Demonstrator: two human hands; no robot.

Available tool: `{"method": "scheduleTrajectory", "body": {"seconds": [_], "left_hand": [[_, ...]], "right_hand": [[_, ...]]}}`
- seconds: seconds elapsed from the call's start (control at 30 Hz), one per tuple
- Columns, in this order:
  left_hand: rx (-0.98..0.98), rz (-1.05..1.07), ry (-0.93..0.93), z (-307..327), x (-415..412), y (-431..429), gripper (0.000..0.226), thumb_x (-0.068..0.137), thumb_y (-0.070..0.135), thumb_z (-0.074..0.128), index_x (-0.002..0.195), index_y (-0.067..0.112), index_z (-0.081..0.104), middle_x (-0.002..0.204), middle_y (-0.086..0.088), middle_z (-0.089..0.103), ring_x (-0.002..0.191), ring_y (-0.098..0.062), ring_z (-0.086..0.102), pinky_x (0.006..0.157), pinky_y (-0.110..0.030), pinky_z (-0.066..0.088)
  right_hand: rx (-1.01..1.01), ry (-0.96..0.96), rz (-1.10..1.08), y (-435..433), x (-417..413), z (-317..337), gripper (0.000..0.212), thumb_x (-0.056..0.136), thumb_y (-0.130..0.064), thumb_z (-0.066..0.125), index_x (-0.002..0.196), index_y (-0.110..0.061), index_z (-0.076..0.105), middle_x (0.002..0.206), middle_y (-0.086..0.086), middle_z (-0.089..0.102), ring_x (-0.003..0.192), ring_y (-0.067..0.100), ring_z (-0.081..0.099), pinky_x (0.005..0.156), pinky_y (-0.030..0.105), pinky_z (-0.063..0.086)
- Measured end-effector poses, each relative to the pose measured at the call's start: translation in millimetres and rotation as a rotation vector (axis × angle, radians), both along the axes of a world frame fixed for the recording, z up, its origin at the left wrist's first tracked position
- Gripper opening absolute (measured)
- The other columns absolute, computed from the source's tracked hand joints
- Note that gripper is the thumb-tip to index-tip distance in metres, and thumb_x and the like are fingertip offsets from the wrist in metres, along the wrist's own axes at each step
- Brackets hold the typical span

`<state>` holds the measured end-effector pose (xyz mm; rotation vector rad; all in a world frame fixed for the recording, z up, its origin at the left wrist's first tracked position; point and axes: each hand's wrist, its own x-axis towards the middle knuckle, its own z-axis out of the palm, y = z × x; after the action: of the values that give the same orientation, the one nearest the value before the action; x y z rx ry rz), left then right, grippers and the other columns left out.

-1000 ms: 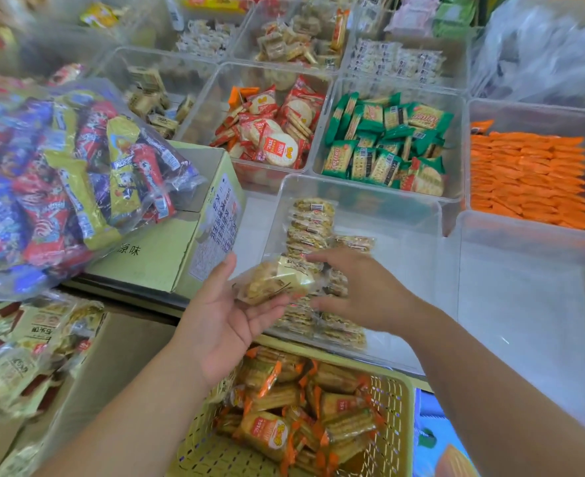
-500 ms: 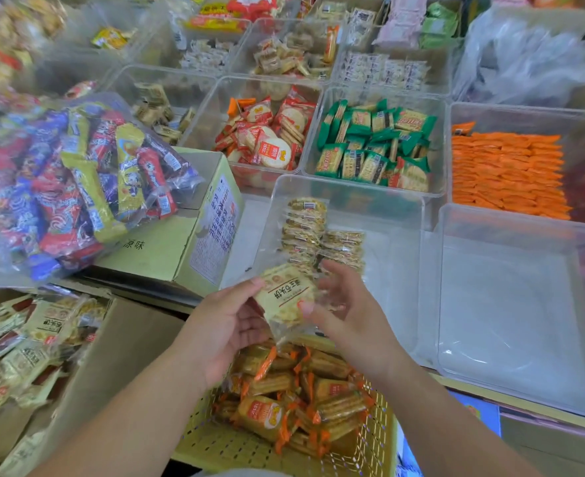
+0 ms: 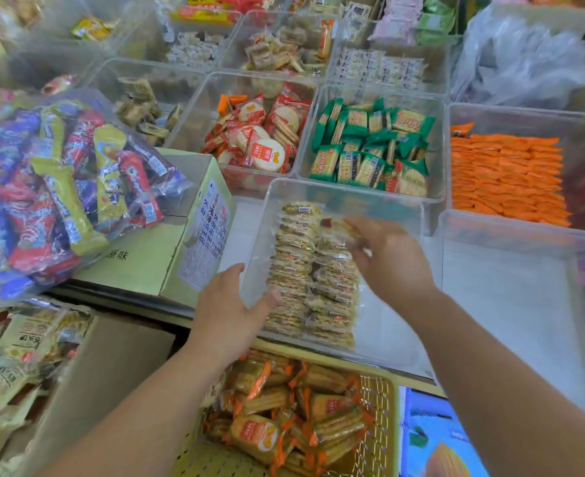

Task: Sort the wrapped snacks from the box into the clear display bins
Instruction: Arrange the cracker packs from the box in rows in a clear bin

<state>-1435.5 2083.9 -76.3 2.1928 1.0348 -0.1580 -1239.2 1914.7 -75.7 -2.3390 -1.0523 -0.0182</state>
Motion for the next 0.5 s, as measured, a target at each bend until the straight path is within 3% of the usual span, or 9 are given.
{"method": "scheduleTrajectory", "body": {"seconds": [0.1,0.23,0.37,0.5], "left_hand": [[0.009,-0.196,0.222,-15,-5,1,0.111,0.084,0.079,0.054,0.164,0.018,0.007,0.170,-0.004,0.017,0.154,-0.025,0.023,0.120,-0.041,0.028],[0.121,-0.288,0.285,-25,-9,2,0.117,0.081,0.087,0.045,0.164,0.019,-0.001,0.172,0.000,0.005,0.155,-0.022,0.021,0.120,-0.039,0.030],[0.182,-0.339,0.303,-27,-11,3,0.115,0.082,0.089,0.034,0.164,0.018,-0.003,0.172,0.000,0.003,0.154,-0.021,0.022,0.119,-0.039,0.033],[0.230,-0.366,0.295,-30,-12,4,0.113,0.084,0.088,0.031,0.164,0.016,-0.003,0.172,-0.001,0.004,0.152,-0.023,0.027,0.117,-0.039,0.036]], "right_hand": [[-0.220,-0.017,-0.046,18,51,-13,0.030,0.095,-0.018,0.063,0.125,-0.021,0.066,0.096,0.009,0.075,0.084,0.032,0.068,0.065,0.036,0.058],[-0.666,0.042,-0.019,41,91,-43,0.026,0.096,-0.010,0.045,0.110,-0.026,0.060,0.089,0.003,0.067,0.074,0.025,0.061,0.054,0.029,0.045],[-0.656,0.255,0.110,58,96,-75,0.030,0.101,-0.013,0.049,0.128,-0.021,0.059,0.114,0.010,0.069,0.096,0.031,0.063,0.079,0.037,0.053],[-0.644,0.376,0.172,64,96,-94,0.031,0.104,-0.022,0.048,0.134,-0.019,0.054,0.124,0.013,0.066,0.108,0.032,0.059,0.082,0.035,0.045]]}}
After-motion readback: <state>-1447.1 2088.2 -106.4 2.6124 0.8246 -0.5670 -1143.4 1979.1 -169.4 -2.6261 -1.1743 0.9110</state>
